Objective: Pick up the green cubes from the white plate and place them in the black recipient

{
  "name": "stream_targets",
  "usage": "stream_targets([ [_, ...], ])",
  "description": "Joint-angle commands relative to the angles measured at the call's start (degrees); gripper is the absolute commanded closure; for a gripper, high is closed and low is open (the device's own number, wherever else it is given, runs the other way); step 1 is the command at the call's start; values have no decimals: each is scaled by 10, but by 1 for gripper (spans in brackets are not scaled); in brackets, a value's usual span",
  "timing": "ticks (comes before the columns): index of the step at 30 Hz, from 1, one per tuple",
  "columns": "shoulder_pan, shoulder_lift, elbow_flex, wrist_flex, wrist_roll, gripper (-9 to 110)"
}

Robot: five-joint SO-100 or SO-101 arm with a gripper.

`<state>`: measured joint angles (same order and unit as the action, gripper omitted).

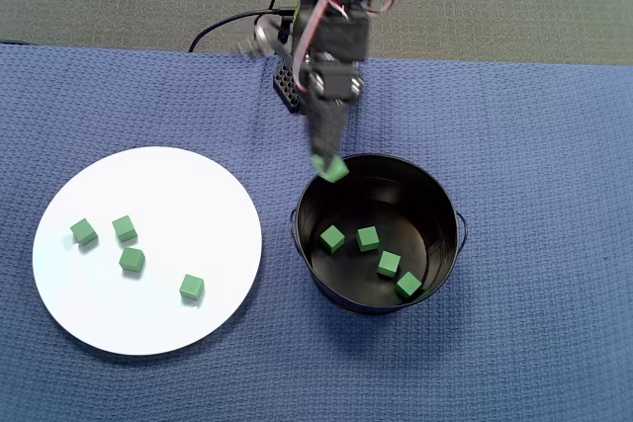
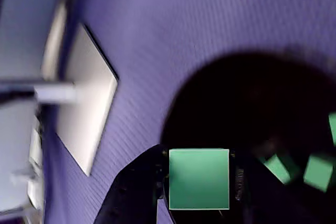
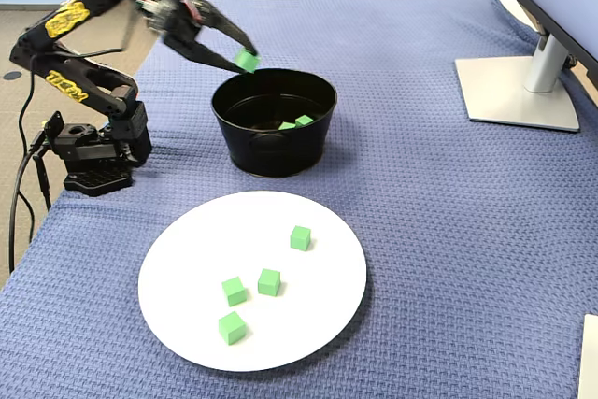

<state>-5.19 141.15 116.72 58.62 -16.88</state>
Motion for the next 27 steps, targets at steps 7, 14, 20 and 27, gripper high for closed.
stream_targets([
  [7, -92, -199, -56, -57, 51, 97],
  [14, -83, -211, -49, -52, 10, 69],
  [20, -34, -150, -67, -52, -50, 83],
  [27, 165, -48, -73, 36, -324, 90],
])
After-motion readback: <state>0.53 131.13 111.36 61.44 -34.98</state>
